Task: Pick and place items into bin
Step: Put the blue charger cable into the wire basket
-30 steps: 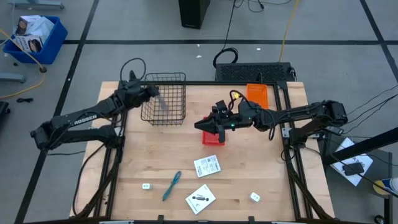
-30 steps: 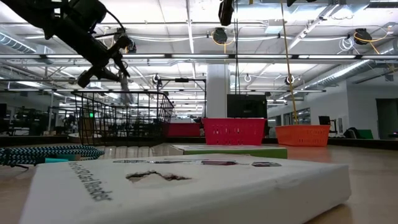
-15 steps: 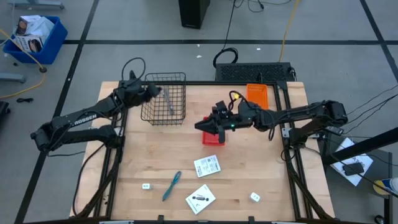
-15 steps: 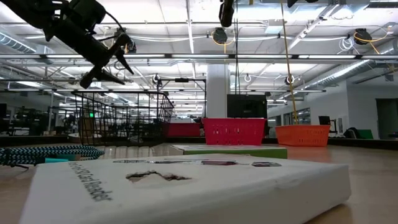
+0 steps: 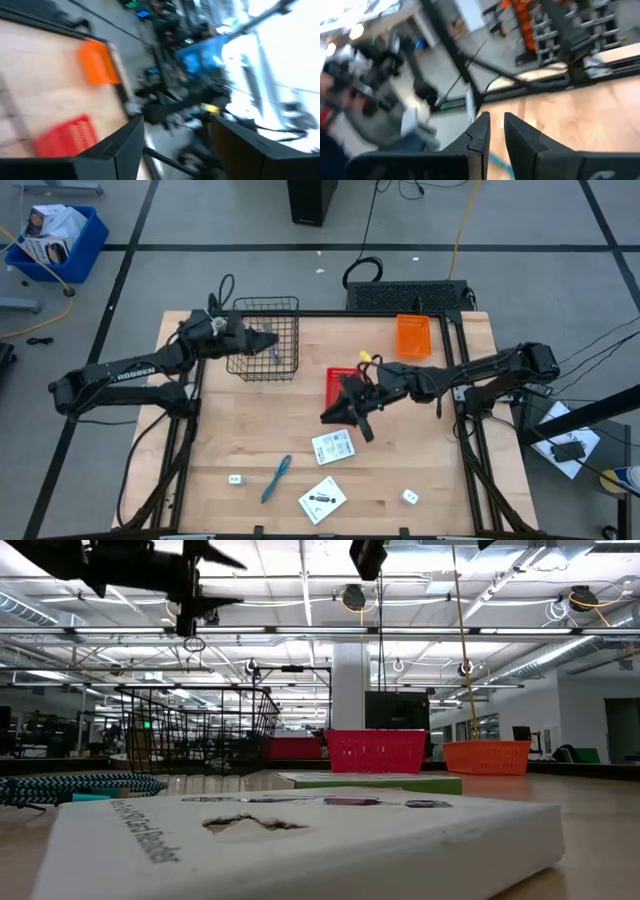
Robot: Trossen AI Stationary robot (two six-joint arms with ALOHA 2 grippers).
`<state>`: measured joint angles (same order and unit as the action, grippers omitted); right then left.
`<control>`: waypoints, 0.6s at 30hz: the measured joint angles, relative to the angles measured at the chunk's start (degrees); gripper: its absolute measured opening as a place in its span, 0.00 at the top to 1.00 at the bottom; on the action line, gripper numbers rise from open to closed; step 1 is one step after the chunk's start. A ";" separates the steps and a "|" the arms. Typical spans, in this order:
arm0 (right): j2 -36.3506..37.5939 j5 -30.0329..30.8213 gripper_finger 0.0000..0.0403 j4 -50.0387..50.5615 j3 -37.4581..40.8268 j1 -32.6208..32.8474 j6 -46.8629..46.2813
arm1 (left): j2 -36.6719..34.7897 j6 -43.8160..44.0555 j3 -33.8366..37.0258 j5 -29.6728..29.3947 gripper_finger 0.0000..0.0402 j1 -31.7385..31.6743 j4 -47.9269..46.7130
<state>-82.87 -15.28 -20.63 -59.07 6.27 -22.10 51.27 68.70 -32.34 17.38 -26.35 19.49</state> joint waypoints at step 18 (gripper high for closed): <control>-2.72 13.35 0.51 12.26 -0.44 0.56 8.55 | -2.64 6.72 -0.07 -3.54 0.42 18.07 13.97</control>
<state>-85.59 -1.93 -8.37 -59.51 6.83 -13.55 48.63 75.42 -32.40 13.84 -8.28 33.46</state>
